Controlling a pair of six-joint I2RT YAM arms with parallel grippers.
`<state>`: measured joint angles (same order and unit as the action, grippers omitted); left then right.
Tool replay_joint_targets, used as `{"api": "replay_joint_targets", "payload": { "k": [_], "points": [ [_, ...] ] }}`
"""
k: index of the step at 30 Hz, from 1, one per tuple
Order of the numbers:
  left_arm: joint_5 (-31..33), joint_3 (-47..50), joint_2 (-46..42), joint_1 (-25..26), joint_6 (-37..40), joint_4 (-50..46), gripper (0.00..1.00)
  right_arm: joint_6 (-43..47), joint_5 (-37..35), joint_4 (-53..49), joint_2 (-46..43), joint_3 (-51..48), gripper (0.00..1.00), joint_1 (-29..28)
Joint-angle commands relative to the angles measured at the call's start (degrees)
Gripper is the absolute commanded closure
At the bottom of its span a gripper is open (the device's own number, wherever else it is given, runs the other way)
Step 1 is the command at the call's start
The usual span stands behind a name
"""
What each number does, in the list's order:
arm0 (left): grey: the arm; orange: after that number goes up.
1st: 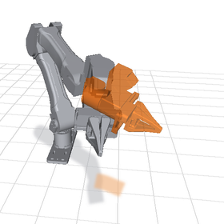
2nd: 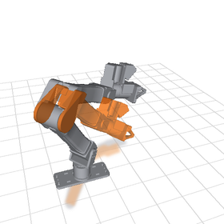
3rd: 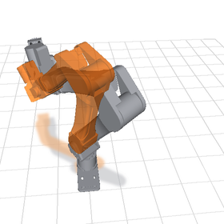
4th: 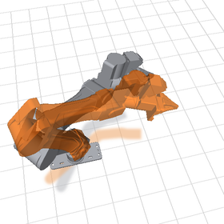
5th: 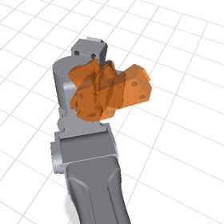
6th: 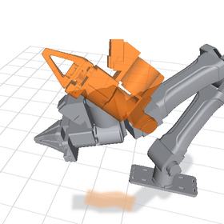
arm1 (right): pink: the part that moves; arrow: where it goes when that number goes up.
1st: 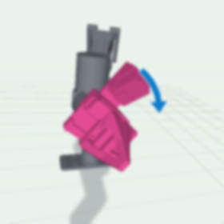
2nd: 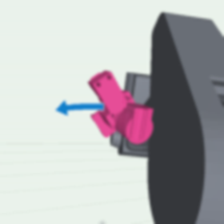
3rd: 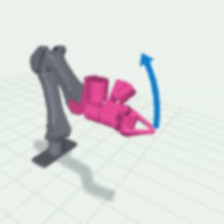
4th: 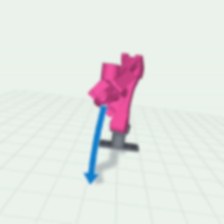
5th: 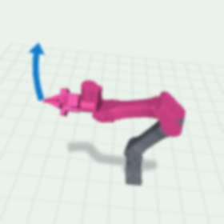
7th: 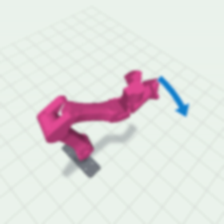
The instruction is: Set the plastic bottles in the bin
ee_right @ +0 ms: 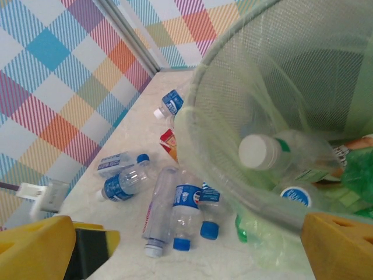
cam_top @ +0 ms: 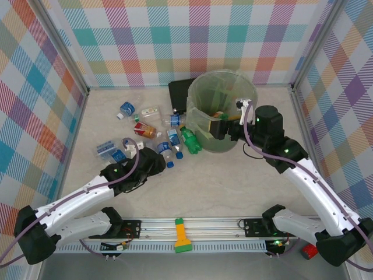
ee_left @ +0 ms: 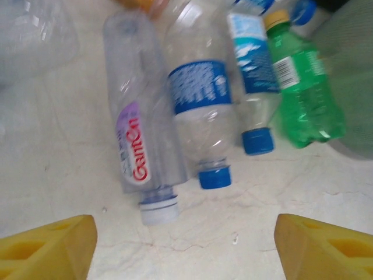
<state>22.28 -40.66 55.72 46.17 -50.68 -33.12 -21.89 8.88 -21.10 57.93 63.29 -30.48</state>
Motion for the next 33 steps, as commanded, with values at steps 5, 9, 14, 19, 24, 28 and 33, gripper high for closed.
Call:
{"api": "replay_joint_targets", "payload": {
  "k": [5,9,14,19,24,28,33],
  "points": [
    [-2.3,3.7,5.6,-0.2,-5.5,5.8,0.34,-2.6,1.3,1.5,-1.9,-1.0,0.01,-1.5],
    [-2.7,3.4,10.6,-0.2,-5.4,6.9,0.35,-2.3,3.4,1.5,-1.3,0.1,0.01,-2.0],
    [-2.1,3.9,14.5,-0.2,-4.7,9.6,0.36,-1.9,5.2,1.3,-0.7,0.6,0.01,-2.7],
    [-1.5,3.8,18.2,-0.1,-3.3,12.1,0.37,-1.5,6.7,1.2,-0.3,1.6,0.01,-3.3],
    [-0.4,2.7,22.0,-0.8,-3.0,11.9,0.38,-1.3,7.3,1.0,0.1,2.3,0.01,-3.6],
    [-0.1,2.9,23.8,-1.3,-2.8,12.6,0.40,-1.3,7.0,1.0,0.1,2.5,0.01,-4.0],
    [-1.2,3.2,25.7,-2.4,-1.6,13.8,0.43,-1.1,6.6,0.9,0.1,2.7,0.01,-4.1]
  ]
}}
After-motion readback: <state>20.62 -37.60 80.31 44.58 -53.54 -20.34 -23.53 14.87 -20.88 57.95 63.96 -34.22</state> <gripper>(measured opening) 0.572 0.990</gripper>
